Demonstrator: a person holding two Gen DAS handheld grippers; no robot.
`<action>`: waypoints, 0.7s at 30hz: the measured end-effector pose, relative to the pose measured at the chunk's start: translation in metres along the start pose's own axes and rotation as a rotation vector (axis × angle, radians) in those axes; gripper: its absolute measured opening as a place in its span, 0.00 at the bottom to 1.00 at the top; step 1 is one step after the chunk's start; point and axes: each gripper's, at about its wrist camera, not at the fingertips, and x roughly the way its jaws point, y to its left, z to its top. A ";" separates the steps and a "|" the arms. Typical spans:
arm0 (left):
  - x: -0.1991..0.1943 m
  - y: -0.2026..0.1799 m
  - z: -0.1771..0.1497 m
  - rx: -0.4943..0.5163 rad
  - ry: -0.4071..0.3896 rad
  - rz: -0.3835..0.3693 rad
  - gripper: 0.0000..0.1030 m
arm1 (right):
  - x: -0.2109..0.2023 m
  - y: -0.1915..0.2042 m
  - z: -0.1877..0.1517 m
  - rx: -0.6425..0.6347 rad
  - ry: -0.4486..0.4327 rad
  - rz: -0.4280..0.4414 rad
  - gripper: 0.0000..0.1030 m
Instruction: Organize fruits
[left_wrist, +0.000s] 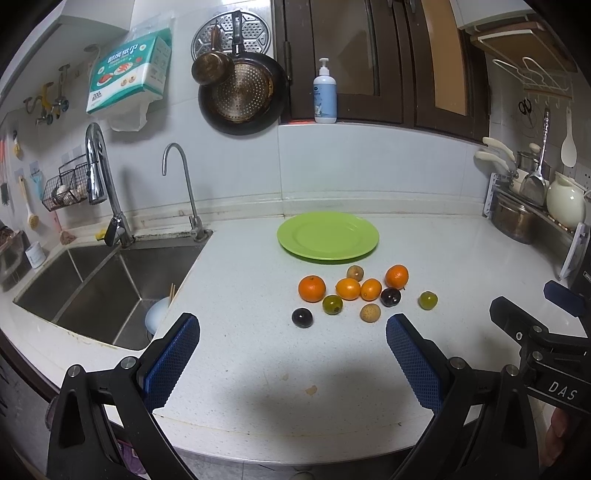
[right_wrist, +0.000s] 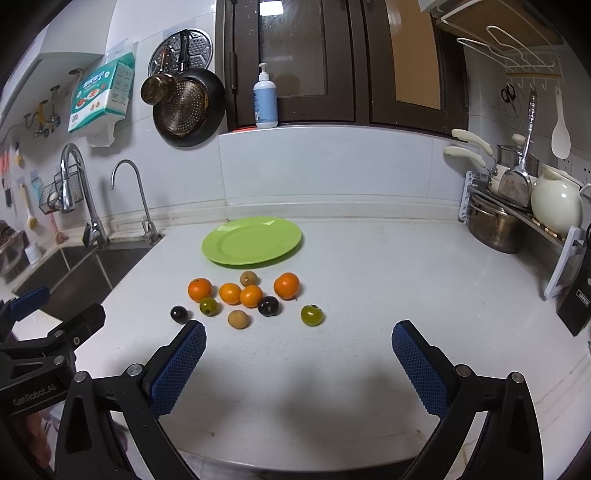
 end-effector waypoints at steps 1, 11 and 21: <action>0.000 0.000 0.000 0.000 -0.002 -0.001 1.00 | 0.000 0.000 0.001 -0.001 0.001 -0.001 0.99; -0.001 0.001 -0.001 0.000 -0.002 -0.005 1.00 | 0.000 0.001 0.000 -0.001 -0.002 0.002 0.99; -0.001 0.004 0.001 -0.002 0.001 -0.010 1.00 | 0.000 0.002 0.001 -0.001 -0.002 0.005 0.99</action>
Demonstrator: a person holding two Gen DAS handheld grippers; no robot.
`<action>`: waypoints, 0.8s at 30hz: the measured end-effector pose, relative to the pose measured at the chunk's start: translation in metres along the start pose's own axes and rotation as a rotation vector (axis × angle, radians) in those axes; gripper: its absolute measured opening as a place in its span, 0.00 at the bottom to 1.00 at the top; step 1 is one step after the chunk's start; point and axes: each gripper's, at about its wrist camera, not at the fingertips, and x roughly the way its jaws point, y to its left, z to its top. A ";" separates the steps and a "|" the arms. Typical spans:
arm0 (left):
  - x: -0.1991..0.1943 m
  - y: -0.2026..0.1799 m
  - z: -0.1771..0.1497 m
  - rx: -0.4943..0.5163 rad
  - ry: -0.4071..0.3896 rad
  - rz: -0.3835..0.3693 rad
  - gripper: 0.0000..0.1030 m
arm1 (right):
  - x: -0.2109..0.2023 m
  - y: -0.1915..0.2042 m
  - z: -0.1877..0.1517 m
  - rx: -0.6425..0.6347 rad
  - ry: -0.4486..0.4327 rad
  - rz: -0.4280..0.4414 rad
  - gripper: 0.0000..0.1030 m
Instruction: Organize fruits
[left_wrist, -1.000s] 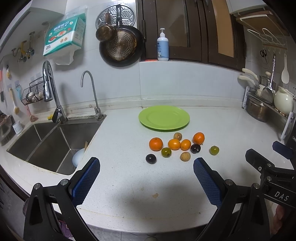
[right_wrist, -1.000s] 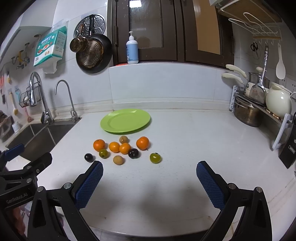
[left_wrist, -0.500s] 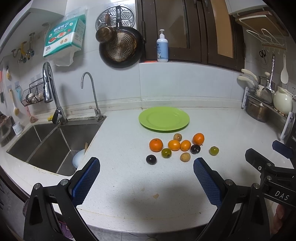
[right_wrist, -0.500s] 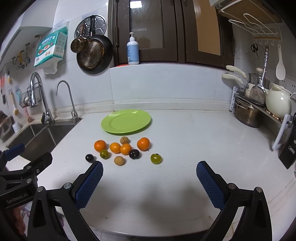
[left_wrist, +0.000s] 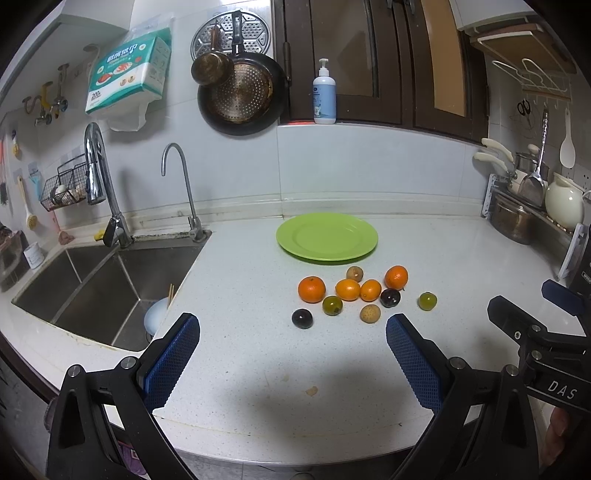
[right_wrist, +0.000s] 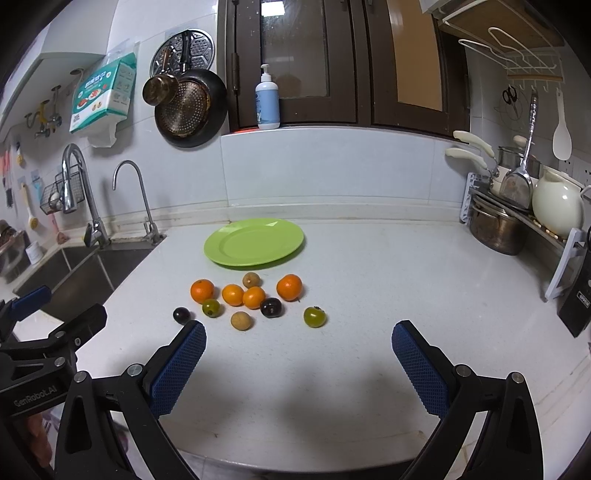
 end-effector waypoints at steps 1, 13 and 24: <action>0.000 0.000 0.000 0.000 0.000 -0.001 1.00 | 0.000 0.001 0.000 -0.001 0.000 -0.001 0.99; 0.008 0.004 0.002 0.002 0.011 -0.004 1.00 | 0.005 0.006 0.001 -0.004 0.013 0.003 0.99; 0.037 0.012 0.001 0.029 0.032 -0.016 1.00 | 0.028 0.015 0.004 -0.003 0.045 0.008 0.99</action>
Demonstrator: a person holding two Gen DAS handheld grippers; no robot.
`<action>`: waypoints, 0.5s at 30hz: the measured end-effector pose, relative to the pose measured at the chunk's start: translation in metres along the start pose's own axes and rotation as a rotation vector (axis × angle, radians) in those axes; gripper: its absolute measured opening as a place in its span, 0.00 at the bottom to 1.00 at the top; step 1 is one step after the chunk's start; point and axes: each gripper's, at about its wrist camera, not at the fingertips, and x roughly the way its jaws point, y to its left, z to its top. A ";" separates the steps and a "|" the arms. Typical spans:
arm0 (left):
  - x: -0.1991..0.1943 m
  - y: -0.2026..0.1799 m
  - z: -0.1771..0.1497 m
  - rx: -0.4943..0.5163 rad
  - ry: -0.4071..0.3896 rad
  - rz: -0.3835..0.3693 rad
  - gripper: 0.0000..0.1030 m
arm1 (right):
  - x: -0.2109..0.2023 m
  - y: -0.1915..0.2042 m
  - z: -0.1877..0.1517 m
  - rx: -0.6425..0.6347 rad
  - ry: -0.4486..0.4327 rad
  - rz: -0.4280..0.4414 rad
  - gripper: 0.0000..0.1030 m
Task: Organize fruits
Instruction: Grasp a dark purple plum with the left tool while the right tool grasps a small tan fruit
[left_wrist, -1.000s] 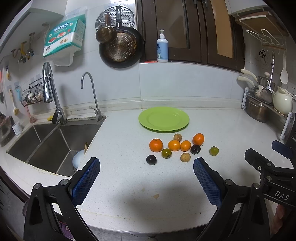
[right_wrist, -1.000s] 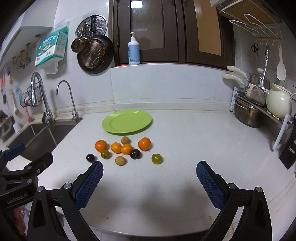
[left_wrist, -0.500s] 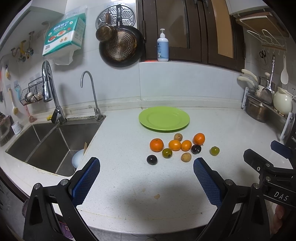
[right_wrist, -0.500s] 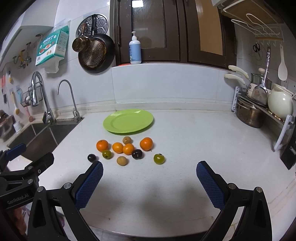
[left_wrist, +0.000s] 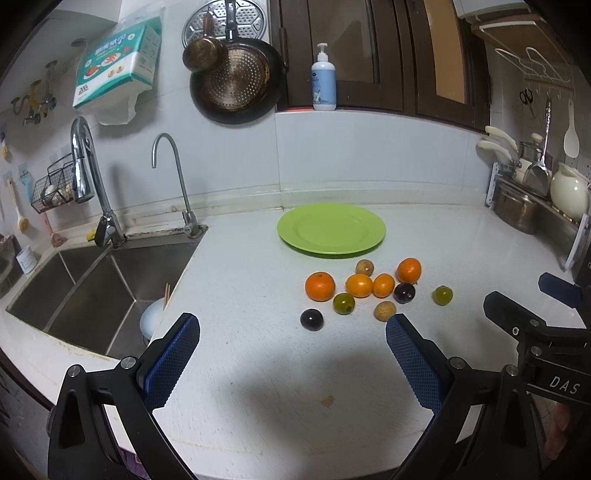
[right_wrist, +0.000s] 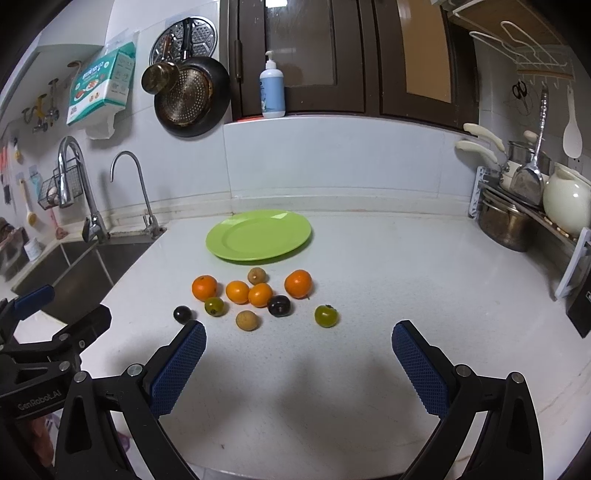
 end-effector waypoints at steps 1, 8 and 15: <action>0.004 0.001 0.000 0.002 0.002 -0.006 0.99 | 0.003 0.002 0.000 -0.001 0.004 0.002 0.99; 0.042 0.008 0.001 0.028 0.053 -0.070 0.91 | 0.035 0.018 0.003 -0.029 0.051 0.014 0.98; 0.082 0.008 -0.001 0.081 0.133 -0.142 0.71 | 0.074 0.029 0.002 -0.028 0.132 0.054 0.83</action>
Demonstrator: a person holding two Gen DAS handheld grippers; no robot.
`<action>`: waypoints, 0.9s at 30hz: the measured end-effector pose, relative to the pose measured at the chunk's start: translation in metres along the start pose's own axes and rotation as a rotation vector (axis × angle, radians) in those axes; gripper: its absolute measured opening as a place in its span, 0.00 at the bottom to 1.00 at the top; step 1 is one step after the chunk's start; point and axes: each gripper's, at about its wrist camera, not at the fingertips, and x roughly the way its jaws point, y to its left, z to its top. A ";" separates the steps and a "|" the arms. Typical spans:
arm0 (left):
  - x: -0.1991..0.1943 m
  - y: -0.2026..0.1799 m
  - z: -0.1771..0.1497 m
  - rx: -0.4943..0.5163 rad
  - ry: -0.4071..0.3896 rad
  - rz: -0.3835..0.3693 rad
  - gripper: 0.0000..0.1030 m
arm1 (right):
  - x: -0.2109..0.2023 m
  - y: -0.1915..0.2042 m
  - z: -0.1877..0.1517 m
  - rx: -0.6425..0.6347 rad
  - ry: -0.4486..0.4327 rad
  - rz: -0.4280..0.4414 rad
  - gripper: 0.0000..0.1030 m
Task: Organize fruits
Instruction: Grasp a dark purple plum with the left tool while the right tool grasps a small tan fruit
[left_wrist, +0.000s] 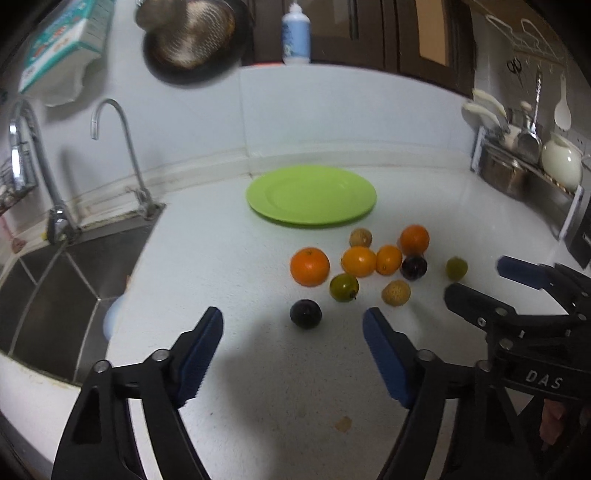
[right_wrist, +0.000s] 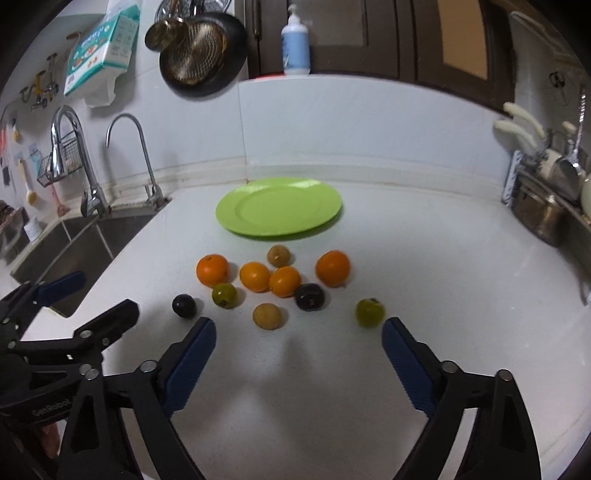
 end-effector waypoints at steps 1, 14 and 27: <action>0.005 0.000 0.000 0.006 0.009 -0.008 0.68 | 0.006 0.001 0.001 0.003 0.014 0.008 0.80; 0.058 0.002 0.007 0.081 0.119 -0.114 0.43 | 0.066 0.015 0.007 0.027 0.163 0.102 0.49; 0.077 0.006 0.012 0.088 0.164 -0.164 0.26 | 0.084 0.020 0.012 0.021 0.221 0.120 0.30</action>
